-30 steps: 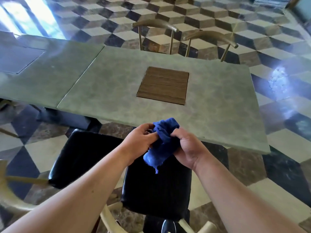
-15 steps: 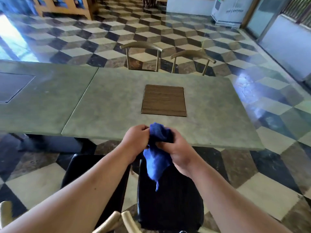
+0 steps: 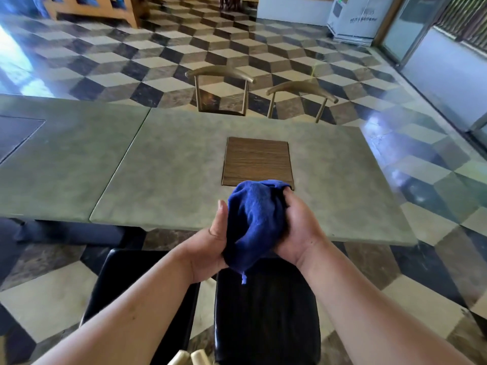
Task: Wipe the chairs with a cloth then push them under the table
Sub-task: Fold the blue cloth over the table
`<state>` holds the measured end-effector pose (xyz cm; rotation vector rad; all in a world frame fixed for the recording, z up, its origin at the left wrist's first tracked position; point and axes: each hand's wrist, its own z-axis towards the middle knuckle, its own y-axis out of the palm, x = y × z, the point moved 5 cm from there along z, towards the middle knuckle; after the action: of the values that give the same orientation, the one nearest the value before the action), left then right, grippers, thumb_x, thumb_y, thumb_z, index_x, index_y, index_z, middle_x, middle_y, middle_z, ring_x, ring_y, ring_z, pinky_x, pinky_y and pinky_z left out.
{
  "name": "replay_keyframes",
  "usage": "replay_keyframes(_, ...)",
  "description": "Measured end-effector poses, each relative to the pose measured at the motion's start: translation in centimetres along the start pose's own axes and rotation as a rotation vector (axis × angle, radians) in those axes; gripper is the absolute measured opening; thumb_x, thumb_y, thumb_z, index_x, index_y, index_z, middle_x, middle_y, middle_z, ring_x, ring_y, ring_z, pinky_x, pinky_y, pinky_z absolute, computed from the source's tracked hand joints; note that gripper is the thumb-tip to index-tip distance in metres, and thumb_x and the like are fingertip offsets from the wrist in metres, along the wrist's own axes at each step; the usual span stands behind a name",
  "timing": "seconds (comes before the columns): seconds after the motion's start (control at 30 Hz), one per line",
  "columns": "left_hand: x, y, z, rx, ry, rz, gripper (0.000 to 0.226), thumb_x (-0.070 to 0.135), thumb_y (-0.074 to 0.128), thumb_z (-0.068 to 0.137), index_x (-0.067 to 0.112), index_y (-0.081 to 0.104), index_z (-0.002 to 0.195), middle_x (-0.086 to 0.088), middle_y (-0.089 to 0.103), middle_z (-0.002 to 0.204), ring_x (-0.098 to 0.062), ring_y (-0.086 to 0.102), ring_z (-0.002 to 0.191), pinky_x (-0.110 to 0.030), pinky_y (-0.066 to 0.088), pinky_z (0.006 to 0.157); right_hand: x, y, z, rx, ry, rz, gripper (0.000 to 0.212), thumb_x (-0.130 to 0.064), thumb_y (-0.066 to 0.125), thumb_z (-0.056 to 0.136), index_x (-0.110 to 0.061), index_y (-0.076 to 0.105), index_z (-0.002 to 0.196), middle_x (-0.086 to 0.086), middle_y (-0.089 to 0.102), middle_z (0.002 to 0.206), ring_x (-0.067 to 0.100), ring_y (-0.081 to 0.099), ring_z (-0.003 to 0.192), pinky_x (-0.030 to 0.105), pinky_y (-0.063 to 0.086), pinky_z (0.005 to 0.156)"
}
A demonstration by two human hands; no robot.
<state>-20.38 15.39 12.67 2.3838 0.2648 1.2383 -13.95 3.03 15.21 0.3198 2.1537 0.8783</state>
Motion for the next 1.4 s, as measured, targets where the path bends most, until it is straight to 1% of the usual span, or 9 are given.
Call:
replay_keyframes(0.17, 4.3, -2.0, 1.6, 0.297, 0.215, 0.158, 0.022, 0.030, 0.075, 0.093, 0.013, 0.077, 0.106, -0.019, 0.076, 0.113, -0.032, 0.072, 0.103, -0.051, 0.056, 0.096, -1.2, -2.9, 0.5, 0.136, 0.013, -0.292, 0.024, -0.027, 0.059, 0.104, -0.006, 0.065, 0.116, 0.017, 0.072, 0.114, 0.027, 0.072, 0.099, 0.039, 0.061, 0.081)
replay_keyframes(0.3, 4.8, -3.2, 1.8, 0.395, 0.153, 0.289, 0.019, 0.034, 0.071, 0.097, 0.015, 0.075, 0.096, -0.011, 0.079, 0.096, -0.026, 0.073, 0.090, -0.040, 0.058, 0.080, -1.5, -4.5, 0.4, 0.240, 0.027, -0.526, 0.034, 0.009, 0.055, 0.097, -0.004, 0.059, 0.128, 0.024, 0.070, 0.125, 0.032, 0.071, 0.100, 0.041, 0.061, 0.074)
replay_keyframes(0.47, 3.5, -3.9, 1.5, 0.355, 0.039, 0.279, 0.016, 0.027, 0.074, 0.093, 0.012, 0.068, 0.093, -0.007, 0.070, 0.081, -0.016, 0.067, 0.065, -0.026, 0.053, 0.054, -5.4, -4.5, 0.0, 0.307, -0.252, -0.749, 0.059, 0.000, 0.058, 0.099, -0.032, 0.047, 0.147, 0.002, 0.064, 0.133, 0.022, 0.063, 0.111, 0.035, 0.051, 0.077)
replay_keyframes(0.63, 2.4, -2.6, 1.4, 0.259, -0.031, 0.108, 0.036, 0.022, 0.077, 0.088, 0.015, 0.063, 0.121, -0.007, 0.074, 0.097, -0.018, 0.069, 0.077, -0.035, 0.055, 0.068, -6.9, -3.3, -0.2, 0.275, -0.387, -0.791, 0.089, -0.005, 0.061, 0.098, -0.040, 0.011, 0.163, -0.003, 0.058, 0.141, 0.015, 0.056, 0.130, 0.046, 0.040, 0.116)
replay_keyframes(0.87, 1.9, -0.4, 1.8, 0.058, -0.076, 0.026, 0.041, 0.039, 0.067, 0.092, 0.016, 0.073, 0.125, -0.017, 0.073, 0.123, -0.024, 0.072, 0.099, -0.034, 0.058, 0.074, -6.1, -0.5, -0.9, 0.006, -0.295, -0.700, 0.063, -0.014, 0.066, 0.082, -0.036, 0.058, 0.141, 0.014, 0.063, 0.091, 0.023, 0.065, 0.087, 0.036, 0.055, 0.090)
replay_keyframes(1.0, 4.5, -1.5, 1.9, 0.197, 0.139, 0.035, 0.047, 0.007, 0.074, 0.088, 0.013, 0.063, 0.133, -0.018, 0.072, 0.124, -0.027, 0.067, 0.105, -0.045, 0.052, 0.095, -7.0, -2.6, -1.1, 0.040, -0.205, -0.842, 0.061, -0.003, 0.075, 0.083, -0.019, 0.059, 0.140, 0.013, 0.069, 0.118, 0.025, 0.067, 0.113, 0.037, 0.051, 0.105)
replay_keyframes(1.17, 7.6, -2.5, 1.6, 0.306, 0.270, 0.444, 0.049, -0.007, 0.074, 0.086, 0.017, 0.068, 0.129, -0.007, 0.078, 0.104, -0.021, 0.074, 0.097, -0.033, 0.058, 0.093, -6.9, -3.4, -1.2, 0.030, -0.148, -1.411, 0.052, -0.002, 0.077, 0.082, -0.027, 0.068, 0.126, -0.004, 0.077, 0.106, 0.007, 0.072, 0.098, 0.026, 0.053, 0.094)
replay_keyframes(1.27, 9.0, -2.7, 1.8, 0.490, 0.357, 1.058, 0.029, 0.020, 0.083, 0.083, 0.034, 0.077, 0.107, 0.012, 0.076, 0.092, -0.010, 0.070, 0.087, -0.028, 0.054, 0.079, -7.3, -3.9, -0.7, 0.154, -0.302, -1.747, 0.011, -0.017, 0.073, 0.089, -0.027, 0.076, 0.088, -0.004, 0.072, 0.077, 0.018, 0.067, 0.073, 0.033, 0.051, 0.066)
replay_keyframes(1.4, 8.9, -2.0, 2.4, 0.484, 0.439, 1.562, 0.011, 0.042, 0.078, 0.085, 0.036, 0.074, 0.093, 0.017, 0.064, 0.088, -0.012, 0.061, 0.084, -0.031, 0.049, 0.069, -8.0, -5.0, -1.2, 0.250, -0.573, -1.930, 0.005, -0.030, 0.075, 0.090, -0.030, 0.080, 0.089, -0.008, 0.056, 0.088, 0.017, 0.047, 0.091, 0.032, 0.036, 0.075)
